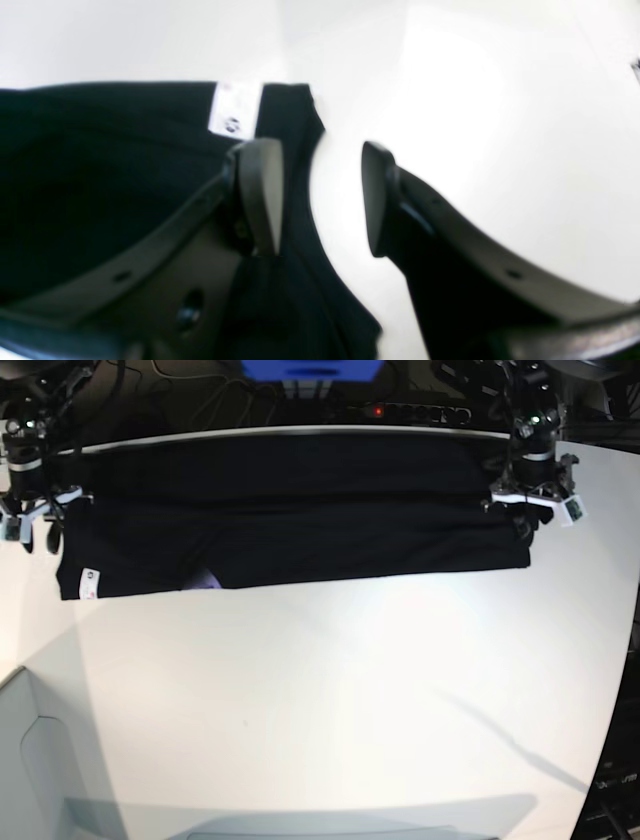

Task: Fold the T-shirt properly
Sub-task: 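Adjust the folded strip with both grippers, pressing the edges flat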

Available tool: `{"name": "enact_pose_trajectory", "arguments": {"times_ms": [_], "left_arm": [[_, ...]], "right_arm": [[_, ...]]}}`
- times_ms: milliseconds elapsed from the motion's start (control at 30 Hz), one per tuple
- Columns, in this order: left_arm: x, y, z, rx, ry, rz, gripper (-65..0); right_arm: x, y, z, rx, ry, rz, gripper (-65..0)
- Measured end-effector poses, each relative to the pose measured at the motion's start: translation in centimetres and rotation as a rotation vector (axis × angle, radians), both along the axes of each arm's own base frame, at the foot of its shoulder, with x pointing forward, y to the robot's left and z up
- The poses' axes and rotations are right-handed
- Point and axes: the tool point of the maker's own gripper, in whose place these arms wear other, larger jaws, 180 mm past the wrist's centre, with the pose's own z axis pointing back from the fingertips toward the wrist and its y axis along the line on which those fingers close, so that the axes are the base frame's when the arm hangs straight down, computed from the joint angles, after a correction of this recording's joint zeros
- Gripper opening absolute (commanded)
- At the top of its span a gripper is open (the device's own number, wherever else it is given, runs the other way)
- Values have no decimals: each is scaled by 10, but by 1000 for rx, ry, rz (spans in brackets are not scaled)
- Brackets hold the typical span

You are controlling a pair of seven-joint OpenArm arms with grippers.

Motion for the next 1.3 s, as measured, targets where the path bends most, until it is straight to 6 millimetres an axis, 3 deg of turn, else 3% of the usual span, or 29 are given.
{"name": "enact_pose_trajectory", "arguments": {"times_ms": [167, 333, 600, 933, 1300], "left_arm": [[-10, 2, -13, -12, 40, 10, -352], [-13, 3, -22, -23, 62, 18, -352], [-14, 6, -25, -19, 70, 15, -351], [-28, 13, -53, -40, 141, 38, -351], [-19, 19, -64, -36, 114, 51, -365]], "right_arm": [[3, 44, -34, 113, 50, 61, -384], [-4, 64, -78, 217, 138, 84, -384], [0, 56, -87, 255, 111, 68, -384], [3, 50, -90, 257, 115, 66, -385], [3, 50, -90, 258, 115, 66, -385]]}}
